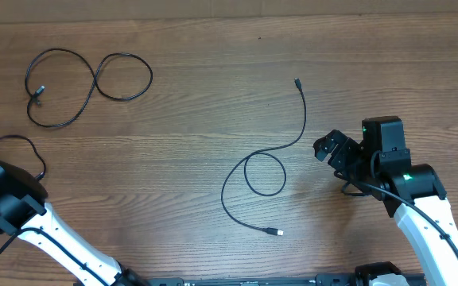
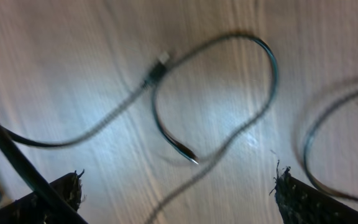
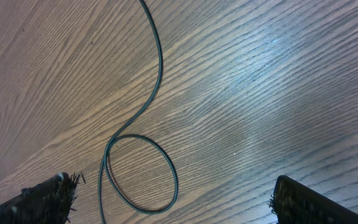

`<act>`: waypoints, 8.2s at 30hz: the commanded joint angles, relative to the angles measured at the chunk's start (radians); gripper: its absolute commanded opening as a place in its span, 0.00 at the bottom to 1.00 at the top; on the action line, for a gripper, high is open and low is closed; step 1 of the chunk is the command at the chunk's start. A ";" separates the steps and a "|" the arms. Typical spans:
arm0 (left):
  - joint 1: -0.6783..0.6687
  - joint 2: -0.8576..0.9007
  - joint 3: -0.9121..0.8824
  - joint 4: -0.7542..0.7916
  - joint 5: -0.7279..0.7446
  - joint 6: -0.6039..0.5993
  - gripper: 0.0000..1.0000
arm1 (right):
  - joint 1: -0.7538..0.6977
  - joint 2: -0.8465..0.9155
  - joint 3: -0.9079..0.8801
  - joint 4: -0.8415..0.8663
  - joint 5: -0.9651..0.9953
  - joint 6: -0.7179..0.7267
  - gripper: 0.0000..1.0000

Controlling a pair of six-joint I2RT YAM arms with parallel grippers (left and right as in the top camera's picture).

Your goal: Untangle cables

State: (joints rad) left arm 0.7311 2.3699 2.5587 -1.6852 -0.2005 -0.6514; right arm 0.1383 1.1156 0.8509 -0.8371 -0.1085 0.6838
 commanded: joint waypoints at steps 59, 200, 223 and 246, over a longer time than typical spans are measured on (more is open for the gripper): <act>-0.103 -0.364 -0.430 -0.005 0.079 -0.053 1.00 | 0.003 -0.003 0.020 0.004 -0.005 -0.005 1.00; -1.365 -0.315 -0.973 0.649 0.225 0.494 0.95 | 0.003 -0.003 0.020 0.004 -0.005 -0.005 1.00; -1.367 -0.315 -1.247 0.887 0.226 0.494 0.87 | 0.003 -0.003 0.020 0.004 -0.005 -0.005 1.00; -1.366 -0.315 -1.368 1.059 0.219 0.499 0.27 | 0.003 -0.003 0.020 0.004 -0.006 -0.005 1.00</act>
State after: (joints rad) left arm -0.6373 1.9831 1.2541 -0.6117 -0.0376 -0.1501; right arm 0.1383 1.1156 0.8509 -0.8375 -0.1081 0.6842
